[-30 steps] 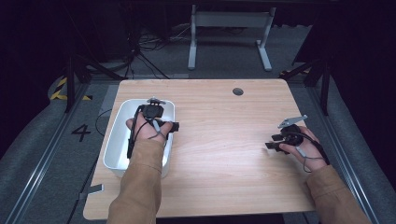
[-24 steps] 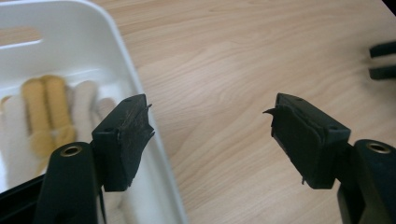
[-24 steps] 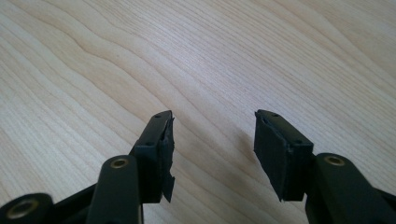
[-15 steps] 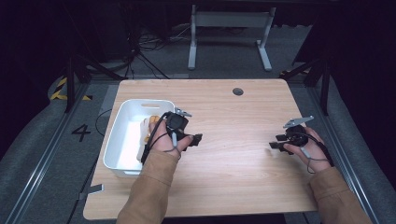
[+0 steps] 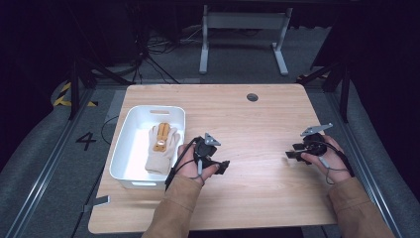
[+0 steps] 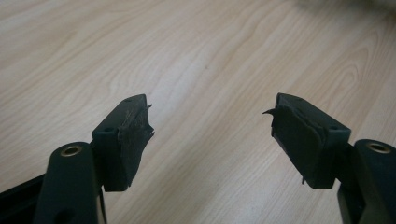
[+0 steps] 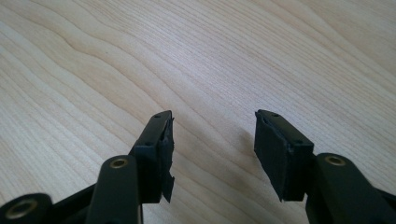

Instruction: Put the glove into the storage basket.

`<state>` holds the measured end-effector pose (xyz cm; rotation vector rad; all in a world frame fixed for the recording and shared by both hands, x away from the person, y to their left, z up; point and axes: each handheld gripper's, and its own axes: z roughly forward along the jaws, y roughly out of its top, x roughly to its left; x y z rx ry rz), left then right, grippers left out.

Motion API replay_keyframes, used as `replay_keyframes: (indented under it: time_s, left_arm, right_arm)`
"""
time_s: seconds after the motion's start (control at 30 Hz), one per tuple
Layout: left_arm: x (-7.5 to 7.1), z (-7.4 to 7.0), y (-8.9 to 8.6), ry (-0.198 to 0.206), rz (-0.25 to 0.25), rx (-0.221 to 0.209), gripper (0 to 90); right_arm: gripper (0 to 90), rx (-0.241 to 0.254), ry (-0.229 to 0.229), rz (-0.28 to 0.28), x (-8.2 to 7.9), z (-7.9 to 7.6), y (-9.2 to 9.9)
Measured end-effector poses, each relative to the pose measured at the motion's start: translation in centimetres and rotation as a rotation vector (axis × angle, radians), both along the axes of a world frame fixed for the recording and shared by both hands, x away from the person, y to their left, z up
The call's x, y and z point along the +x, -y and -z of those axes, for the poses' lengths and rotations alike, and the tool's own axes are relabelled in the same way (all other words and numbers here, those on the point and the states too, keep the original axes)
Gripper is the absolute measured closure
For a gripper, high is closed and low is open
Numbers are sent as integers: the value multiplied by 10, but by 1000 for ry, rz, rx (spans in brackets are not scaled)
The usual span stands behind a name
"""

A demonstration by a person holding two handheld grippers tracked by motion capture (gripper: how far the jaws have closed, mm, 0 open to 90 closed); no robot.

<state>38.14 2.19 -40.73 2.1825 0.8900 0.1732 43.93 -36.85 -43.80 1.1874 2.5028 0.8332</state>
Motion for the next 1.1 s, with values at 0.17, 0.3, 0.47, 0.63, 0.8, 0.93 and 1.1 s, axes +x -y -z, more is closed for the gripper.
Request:
replay_keyframes:
  time_s: [0.17, 0.3, 0.47, 0.63, 0.8, 0.93, 1.1]
  left_arm:
    - [-9, 9, 8, -10, 63, -7, 286]
    - [-16, 20, 12, -7, 92, -40, 280]
    - [-18, 31, 18, -26, 126, -20, 284]
    - [-20, 42, 17, -33, 119, 11, 276]
    - [-21, 49, 22, -31, 128, 58, 273]
    - [-24, 51, 26, -23, 143, 87, 270]
    - [-25, 51, 27, -40, 151, 69, 262]
  right_arm:
    - [483, -9, 12, -12, 0, 0, -2]
    - [482, -18, 18, -23, -2, 0, -7]
    - [477, -29, 15, -33, -2, 6, -11]
    - [478, -29, 29, -33, -3, 6, -13]
    - [477, -29, 42, -40, -5, 5, -14]
    - [476, -17, 54, -45, -6, 4, -13]
    - [476, -16, 58, -36, -6, 3, -12]
